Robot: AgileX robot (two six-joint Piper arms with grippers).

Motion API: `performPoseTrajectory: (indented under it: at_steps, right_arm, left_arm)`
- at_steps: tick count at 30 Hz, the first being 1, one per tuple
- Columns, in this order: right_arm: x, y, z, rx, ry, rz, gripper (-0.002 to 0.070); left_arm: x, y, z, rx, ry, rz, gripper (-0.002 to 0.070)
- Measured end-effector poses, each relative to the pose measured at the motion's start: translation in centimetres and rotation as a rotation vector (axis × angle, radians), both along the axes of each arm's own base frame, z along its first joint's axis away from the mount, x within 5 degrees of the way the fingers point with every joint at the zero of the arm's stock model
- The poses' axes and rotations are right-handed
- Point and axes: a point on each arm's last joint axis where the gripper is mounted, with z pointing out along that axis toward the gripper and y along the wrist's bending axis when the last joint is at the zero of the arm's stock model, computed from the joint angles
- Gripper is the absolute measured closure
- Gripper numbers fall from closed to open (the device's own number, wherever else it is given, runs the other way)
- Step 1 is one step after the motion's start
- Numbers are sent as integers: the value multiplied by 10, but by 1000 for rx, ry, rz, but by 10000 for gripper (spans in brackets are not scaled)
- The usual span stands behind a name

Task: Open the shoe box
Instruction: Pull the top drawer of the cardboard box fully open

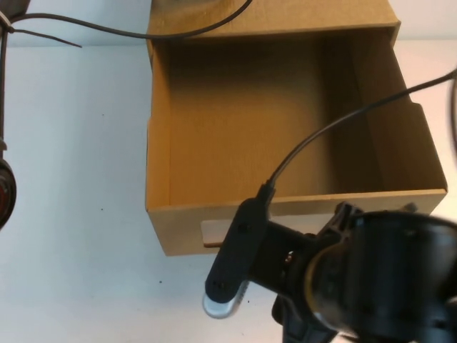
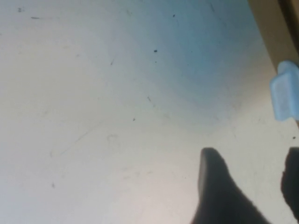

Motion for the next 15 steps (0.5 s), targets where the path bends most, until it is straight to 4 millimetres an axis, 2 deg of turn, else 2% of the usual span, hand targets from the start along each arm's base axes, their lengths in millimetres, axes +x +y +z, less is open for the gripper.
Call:
performPoseTrajectory:
  at_steps: [3, 6, 11, 15]
  right_arm:
    - [-6, -7, 12, 47, 25, 0, 391]
    - [-12, -16, 31, 118, 41, -9, 421]
    - [-22, -37, 69, 229, 26, -21, 492]
    - [-23, -50, 89, 276, -26, -39, 550]
  left_arm:
    - [-3, 2, 6, 18, -25, 4, 680]
    - [-10, 8, 18, 49, -63, 14, 680]
    - [-36, 17, 58, 37, -155, 22, 680]
    - [-64, 24, 93, 20, -238, 26, 680]
